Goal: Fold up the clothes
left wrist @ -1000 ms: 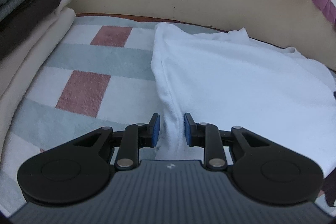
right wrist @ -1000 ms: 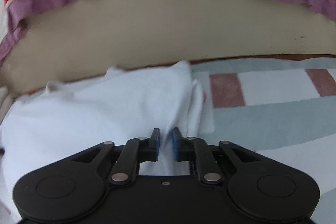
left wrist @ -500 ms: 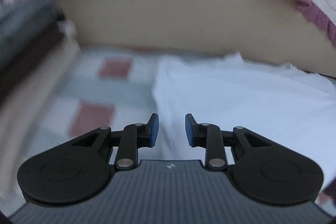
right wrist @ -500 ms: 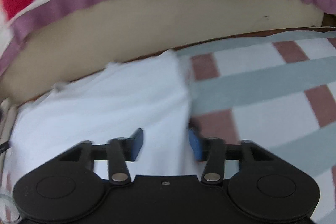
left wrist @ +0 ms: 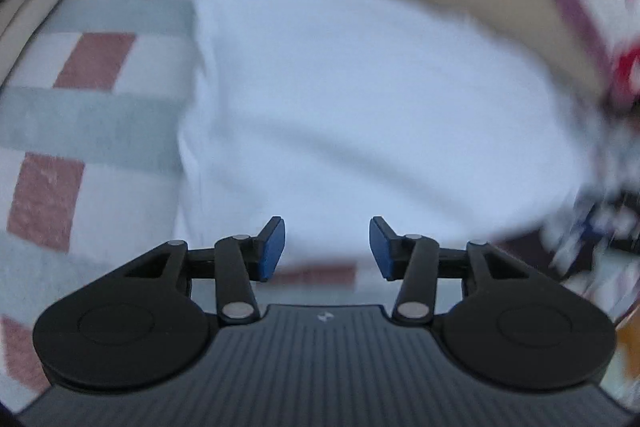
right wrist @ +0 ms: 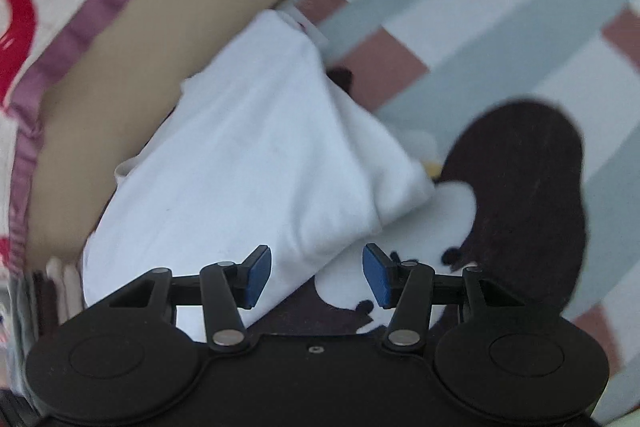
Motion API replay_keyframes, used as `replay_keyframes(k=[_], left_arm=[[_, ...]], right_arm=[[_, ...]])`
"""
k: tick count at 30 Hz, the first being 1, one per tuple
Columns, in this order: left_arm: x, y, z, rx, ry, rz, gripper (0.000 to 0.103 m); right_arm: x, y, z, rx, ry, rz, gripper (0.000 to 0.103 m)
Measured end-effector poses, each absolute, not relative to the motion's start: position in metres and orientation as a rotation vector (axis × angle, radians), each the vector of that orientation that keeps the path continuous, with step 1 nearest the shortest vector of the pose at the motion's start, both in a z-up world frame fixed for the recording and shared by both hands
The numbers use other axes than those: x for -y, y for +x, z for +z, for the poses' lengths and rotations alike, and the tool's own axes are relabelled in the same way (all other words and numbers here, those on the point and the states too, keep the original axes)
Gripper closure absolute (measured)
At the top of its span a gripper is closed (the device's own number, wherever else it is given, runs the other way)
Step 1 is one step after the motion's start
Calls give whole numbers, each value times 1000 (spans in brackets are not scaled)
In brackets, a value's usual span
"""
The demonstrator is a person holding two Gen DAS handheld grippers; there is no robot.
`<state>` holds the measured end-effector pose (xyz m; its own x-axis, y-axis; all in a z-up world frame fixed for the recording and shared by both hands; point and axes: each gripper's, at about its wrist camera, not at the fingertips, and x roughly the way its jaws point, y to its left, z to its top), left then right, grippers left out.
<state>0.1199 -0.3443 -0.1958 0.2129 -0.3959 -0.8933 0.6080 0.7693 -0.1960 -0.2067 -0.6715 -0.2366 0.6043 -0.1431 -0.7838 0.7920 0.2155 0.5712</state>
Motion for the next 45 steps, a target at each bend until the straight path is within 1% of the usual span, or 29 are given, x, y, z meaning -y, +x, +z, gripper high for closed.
replay_keyframes(k=[2, 4, 5, 6, 7, 8, 10, 11, 13, 14, 15, 17, 18, 19, 20, 21, 22, 24, 27, 30, 36, 37, 38, 39, 40, 41, 42, 43, 45], left_arm=[[353, 110, -207, -1151, 330, -664, 57], [351, 112, -209, -1110, 343, -610, 61], [347, 115, -209, -1097, 335, -562, 70], [340, 119, -209, -1095, 303, -528, 77], [334, 120, -210, -1097, 277, -519, 78], [329, 121, -211, -1098, 254, -514, 82], [323, 118, -210, -1084, 252, -475, 89], [321, 114, -209, -1057, 289, -381, 100], [308, 110, -210, -987, 368, -172, 101], [295, 114, -211, -1040, 279, -160, 101], [281, 119, -212, -1098, 134, -196, 97], [254, 130, -213, -1197, -173, -279, 95], [249, 131, -213, -1219, -249, -294, 88], [245, 130, -213, -1237, -304, -309, 81], [245, 129, -215, -1256, -358, -338, 68], [245, 127, -216, -1273, -413, -368, 60], [245, 126, -219, -1294, -465, -402, 59], [248, 120, -227, -1351, -568, -467, 57], [256, 107, -235, -1388, -653, -507, 52], [267, 101, -243, -1378, -676, -492, 52], [283, 107, -246, -1215, -737, -431, 51], [286, 109, -246, -1193, -750, -425, 51], [289, 111, -247, -1171, -763, -418, 51], [291, 113, -246, -1156, -772, -408, 54], [292, 116, -245, -1141, -768, -394, 56], [295, 116, -239, -1109, -695, -380, 82], [299, 115, -233, -1073, -609, -366, 94], [303, 114, -226, -1036, -523, -351, 94], [311, 108, -218, -1021, -475, -340, 94]], right_arm=[[669, -208, -248, -620, 1225, -743, 47], [664, -210, -254, -560, 1223, -765, 47], [662, -209, -256, -521, 1195, -777, 47], [660, -209, -255, -499, 1137, -804, 51], [658, -208, -252, -490, 1055, -844, 83], [657, -211, -250, -477, 1005, -875, 95], [659, -219, -248, -454, 967, -920, 96], [659, -221, -246, -454, 962, -933, 97], [659, -223, -242, -458, 943, -954, 97], [657, -221, -239, -464, 923, -955, 97], [654, -220, -237, -468, 914, -953, 97], [653, -222, -237, -472, 945, -956, 96], [653, -224, -237, -475, 965, -958, 93], [654, -226, -238, -475, 994, -958, 81], [656, -230, -240, -466, 1038, -952, 76], [657, -234, -243, -453, 1088, -943, 68], [658, -237, -247, -438, 1142, -923, 63], [659, -240, -259, -403, 1253, -863, 58], [656, -241, -265, -356, 1297, -815, 57], [656, -234, -268, -331, 1280, -789, 57], [658, -226, -273, -233, 1216, -776, 56], [659, -226, -272, -220, 1205, -776, 63], [660, -225, -272, -208, 1194, -776, 77], [661, -224, -268, -201, 1173, -769, 85], [661, -224, -260, -196, 1144, -762, 87], [659, -224, -250, -177, 1126, -754, 87], [657, -226, -238, -148, 1118, -741, 89], [656, -228, -228, -126, 1109, -734, 90], [653, -228, -212, -158, 1055, -753, 90]])
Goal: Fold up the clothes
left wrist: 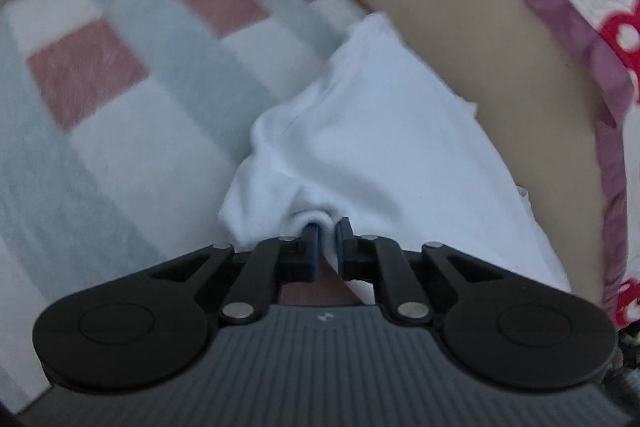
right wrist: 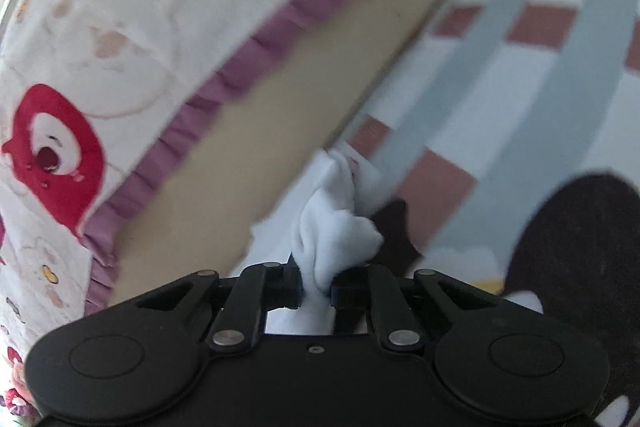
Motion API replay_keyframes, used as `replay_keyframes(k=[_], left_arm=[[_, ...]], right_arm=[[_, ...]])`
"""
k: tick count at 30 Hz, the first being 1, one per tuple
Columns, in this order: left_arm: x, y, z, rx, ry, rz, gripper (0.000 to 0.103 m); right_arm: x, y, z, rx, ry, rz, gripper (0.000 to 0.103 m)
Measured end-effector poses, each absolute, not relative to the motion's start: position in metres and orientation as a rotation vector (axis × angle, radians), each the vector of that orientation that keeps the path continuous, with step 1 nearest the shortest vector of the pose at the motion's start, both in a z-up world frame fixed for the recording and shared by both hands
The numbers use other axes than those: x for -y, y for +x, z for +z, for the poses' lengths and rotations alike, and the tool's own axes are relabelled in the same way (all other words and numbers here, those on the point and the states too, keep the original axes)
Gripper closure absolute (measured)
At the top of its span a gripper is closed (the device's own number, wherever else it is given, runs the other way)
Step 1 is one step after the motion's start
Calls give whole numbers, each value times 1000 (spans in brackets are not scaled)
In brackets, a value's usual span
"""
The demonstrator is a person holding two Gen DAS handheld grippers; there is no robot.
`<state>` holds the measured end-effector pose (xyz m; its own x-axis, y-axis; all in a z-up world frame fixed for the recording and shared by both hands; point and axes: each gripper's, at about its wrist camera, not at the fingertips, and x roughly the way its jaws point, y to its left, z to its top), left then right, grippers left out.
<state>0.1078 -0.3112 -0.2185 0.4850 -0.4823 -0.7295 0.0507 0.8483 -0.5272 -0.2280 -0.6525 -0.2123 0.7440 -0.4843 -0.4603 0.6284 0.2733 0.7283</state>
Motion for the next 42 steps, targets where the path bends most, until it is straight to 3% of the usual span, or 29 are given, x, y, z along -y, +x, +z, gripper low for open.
replay_keyframes(k=[5, 8, 9, 10, 12, 14, 15, 17, 19, 25, 28, 32, 34, 38, 42], left_arm=[[317, 97, -204, -886, -317, -320, 90], [307, 112, -213, -931, -383, -304, 89], [310, 119, -220, -964, -400, -294, 89], [309, 120, -225, -982, -416, -284, 89], [305, 119, -236, -1014, -445, -266, 87], [304, 121, -237, -1027, -461, -267, 86], [306, 124, -238, -1030, -456, -273, 85], [307, 125, -238, -1016, -447, -290, 87], [309, 121, -231, -977, -403, -326, 96], [320, 83, -170, -798, -140, -463, 98], [303, 75, -173, -927, -179, -506, 97], [289, 71, -214, -1154, -180, -430, 96], [288, 72, -215, -1158, -162, -396, 96], [279, 68, -188, -956, -23, -216, 93], [265, 82, -181, -984, -269, -411, 93]], right_arm=[[658, -224, -227, -244, 1065, -796, 89], [664, -228, -243, -224, 1171, -794, 81], [666, -229, -248, -218, 1199, -791, 72], [667, -227, -252, -223, 1215, -795, 57], [672, -217, -260, -266, 1212, -798, 41], [675, -203, -263, -274, 1151, -784, 40], [677, -197, -264, -267, 1121, -774, 40], [680, -191, -266, -240, 1073, -744, 82], [678, -193, -257, -239, 1037, -763, 86], [657, -207, -198, -278, 897, -830, 89], [648, -234, -180, -295, 922, -885, 89], [635, -265, -201, -420, 1056, -957, 89], [628, -271, -212, -481, 1086, -983, 89], [623, -269, -205, -470, 1030, -989, 89], [616, -258, -187, -478, 910, -991, 89]])
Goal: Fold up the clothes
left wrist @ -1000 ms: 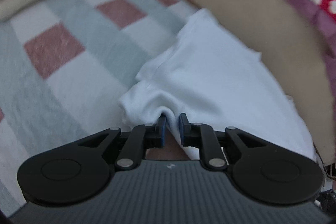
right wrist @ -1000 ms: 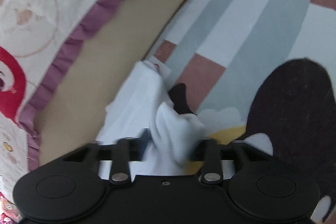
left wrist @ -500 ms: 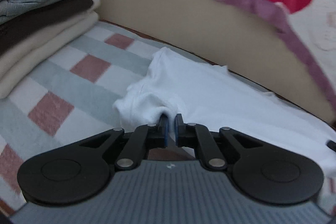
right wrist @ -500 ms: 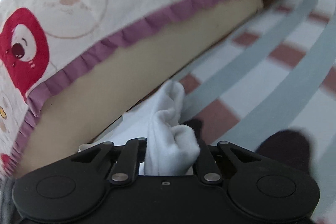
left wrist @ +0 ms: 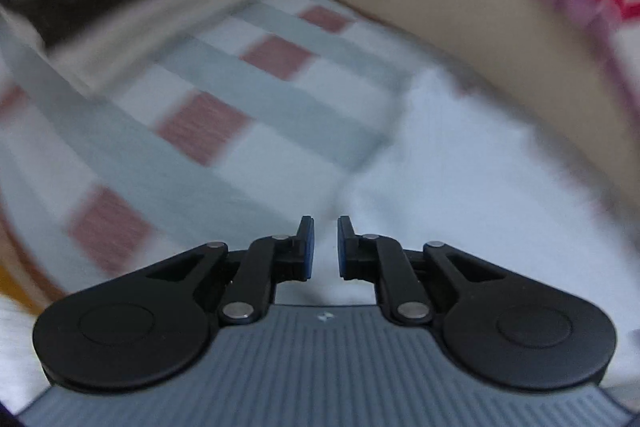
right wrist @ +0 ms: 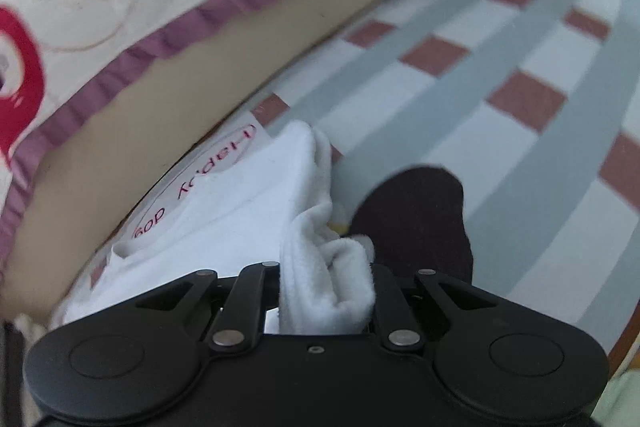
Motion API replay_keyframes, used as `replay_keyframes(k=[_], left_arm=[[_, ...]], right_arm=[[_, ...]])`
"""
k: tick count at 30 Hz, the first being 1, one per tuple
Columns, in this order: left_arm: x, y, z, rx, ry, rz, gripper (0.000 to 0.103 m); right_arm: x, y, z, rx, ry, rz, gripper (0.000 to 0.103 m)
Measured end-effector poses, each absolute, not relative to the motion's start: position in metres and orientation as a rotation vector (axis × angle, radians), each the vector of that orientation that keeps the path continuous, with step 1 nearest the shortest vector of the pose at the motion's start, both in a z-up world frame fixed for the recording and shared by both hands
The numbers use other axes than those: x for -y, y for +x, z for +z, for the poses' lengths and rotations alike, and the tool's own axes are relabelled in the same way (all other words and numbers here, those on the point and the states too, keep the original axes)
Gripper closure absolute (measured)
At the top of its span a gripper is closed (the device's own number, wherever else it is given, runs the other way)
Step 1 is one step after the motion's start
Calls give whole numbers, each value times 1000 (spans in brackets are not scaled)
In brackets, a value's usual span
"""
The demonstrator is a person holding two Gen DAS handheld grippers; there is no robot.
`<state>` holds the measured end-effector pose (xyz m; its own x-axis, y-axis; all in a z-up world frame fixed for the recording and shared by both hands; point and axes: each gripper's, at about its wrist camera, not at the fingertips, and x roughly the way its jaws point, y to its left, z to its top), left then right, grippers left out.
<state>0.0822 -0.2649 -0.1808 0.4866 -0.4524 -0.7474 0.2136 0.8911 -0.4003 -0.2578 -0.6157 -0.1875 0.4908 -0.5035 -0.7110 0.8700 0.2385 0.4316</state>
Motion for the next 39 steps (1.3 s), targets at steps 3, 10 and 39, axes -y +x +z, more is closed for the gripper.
replay_keyframes(k=[3, 10, 39], left_arm=[[309, 87, -182, -1063, -201, -620, 93], [390, 108, -226, -1243, 264, -711, 88], [284, 225, -237, -1365, -443, -767, 89]], right_arm=[[617, -257, -188, -487, 898, -982, 89], [608, -245, -166, -411, 778, -848, 89], [442, 27, -214, -663, 632, -230, 81]])
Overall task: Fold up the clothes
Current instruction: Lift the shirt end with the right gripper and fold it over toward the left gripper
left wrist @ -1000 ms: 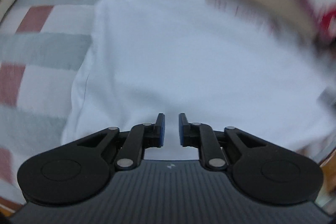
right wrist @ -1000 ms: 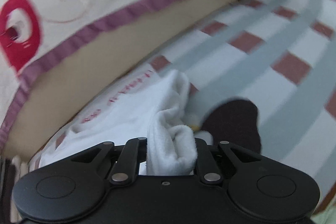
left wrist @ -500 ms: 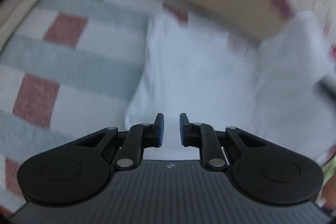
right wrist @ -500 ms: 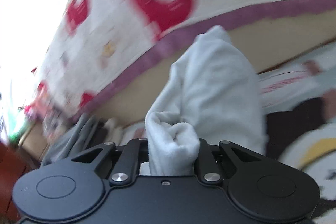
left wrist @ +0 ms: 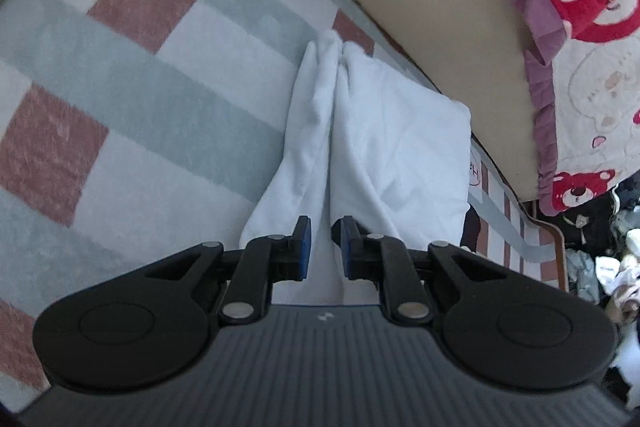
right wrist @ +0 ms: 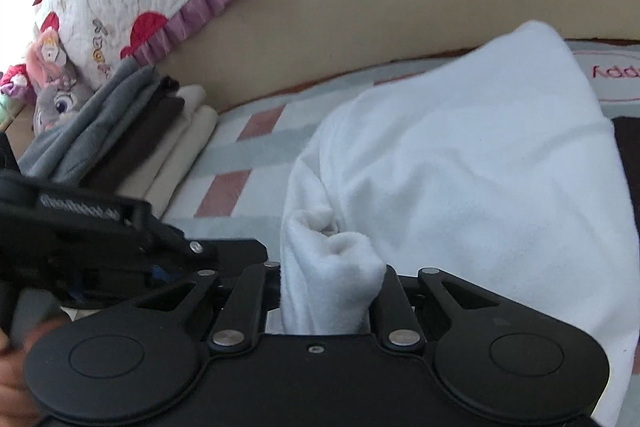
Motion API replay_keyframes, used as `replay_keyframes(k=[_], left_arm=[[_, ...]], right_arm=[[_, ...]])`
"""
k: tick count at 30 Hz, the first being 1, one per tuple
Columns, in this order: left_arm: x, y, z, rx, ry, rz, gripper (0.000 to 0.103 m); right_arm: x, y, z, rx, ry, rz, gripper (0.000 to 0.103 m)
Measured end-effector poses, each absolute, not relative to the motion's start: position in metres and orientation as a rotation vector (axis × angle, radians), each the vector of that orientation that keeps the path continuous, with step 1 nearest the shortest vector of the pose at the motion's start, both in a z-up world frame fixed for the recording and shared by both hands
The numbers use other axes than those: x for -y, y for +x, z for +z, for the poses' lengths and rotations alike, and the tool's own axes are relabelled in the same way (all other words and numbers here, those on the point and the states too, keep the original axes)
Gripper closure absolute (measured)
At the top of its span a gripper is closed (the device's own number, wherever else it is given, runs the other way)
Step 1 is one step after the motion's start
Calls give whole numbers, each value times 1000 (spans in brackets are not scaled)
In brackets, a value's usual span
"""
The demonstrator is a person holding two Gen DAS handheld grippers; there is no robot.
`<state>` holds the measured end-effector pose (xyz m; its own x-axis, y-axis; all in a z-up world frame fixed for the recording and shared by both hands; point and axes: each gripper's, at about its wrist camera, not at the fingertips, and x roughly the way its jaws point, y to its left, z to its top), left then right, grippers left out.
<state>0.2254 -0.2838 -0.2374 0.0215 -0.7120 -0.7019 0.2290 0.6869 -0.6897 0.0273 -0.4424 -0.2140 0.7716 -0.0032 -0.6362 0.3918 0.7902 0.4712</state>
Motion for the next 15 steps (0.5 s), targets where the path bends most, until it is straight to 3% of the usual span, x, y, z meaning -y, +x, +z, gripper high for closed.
replay_keyframes(k=[1, 8, 13, 15], left_arm=[[282, 227, -241, -1384, -463, -768, 89], [260, 225, -251, -1414, -741, -831, 88], [269, 214, -247, -1410, -587, -779, 87], [272, 208, -242, -1400, -554, -785, 76]], right_arm=[[444, 27, -215, -671, 634, -223, 75], [438, -37, -176, -641, 564, -8, 63], [426, -89, -172, -746, 394, -114, 60], [416, -97, -181, -813, 257, -176, 56]])
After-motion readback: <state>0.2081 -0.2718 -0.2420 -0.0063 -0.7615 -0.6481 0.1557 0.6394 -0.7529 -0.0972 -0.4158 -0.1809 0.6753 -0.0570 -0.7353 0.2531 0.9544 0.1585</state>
